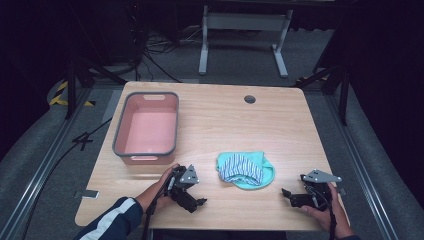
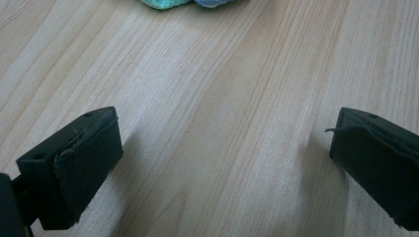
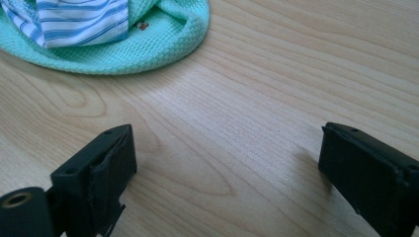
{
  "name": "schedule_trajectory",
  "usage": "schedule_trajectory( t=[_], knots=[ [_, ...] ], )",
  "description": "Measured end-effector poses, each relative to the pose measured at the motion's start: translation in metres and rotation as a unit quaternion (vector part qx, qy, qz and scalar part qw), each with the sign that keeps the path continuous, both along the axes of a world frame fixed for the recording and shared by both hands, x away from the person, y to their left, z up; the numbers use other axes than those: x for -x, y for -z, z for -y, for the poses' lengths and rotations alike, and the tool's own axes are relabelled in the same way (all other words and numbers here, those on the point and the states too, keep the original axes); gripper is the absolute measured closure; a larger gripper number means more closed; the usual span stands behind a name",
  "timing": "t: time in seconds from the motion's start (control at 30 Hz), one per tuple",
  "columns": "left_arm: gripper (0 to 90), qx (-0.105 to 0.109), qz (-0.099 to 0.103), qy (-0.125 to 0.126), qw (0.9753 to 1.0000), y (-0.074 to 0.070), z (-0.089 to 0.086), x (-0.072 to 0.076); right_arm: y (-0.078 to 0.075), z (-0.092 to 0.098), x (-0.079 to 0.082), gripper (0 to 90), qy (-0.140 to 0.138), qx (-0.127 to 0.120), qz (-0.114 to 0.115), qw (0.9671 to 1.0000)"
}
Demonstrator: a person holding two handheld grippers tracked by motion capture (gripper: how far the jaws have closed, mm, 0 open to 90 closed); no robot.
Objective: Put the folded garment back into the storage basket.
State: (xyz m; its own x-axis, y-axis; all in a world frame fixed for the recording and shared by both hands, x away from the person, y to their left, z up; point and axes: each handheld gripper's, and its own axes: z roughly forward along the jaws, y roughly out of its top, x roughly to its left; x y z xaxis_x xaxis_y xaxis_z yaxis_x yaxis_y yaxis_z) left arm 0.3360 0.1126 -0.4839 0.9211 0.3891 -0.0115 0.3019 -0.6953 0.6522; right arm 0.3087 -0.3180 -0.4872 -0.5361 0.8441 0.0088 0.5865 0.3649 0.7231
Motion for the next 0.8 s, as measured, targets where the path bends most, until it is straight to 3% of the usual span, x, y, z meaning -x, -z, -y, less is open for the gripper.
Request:
schedule_trajectory(
  t=[0.53,0.63,0.8],
  knots=[
    [0.0,0.001,0.002,0.002,1.0000,0.0000,-0.0001,-0.0003,0.0001,-0.0003,0.0003,7.8,0.003,0.000,0.001,1.0000],
    [0.1,-0.017,-0.006,0.013,0.9998,-0.0029,0.0007,-0.0026,0.0002,-0.0009,0.0009,7.8,0.008,-0.001,0.001,1.0000],
    [0.1,-0.009,-0.003,0.013,0.9999,-0.0017,-0.0028,-0.0010,0.0001,-0.0006,0.0006,7.8,0.006,0.000,0.001,1.0000]
  ],
)
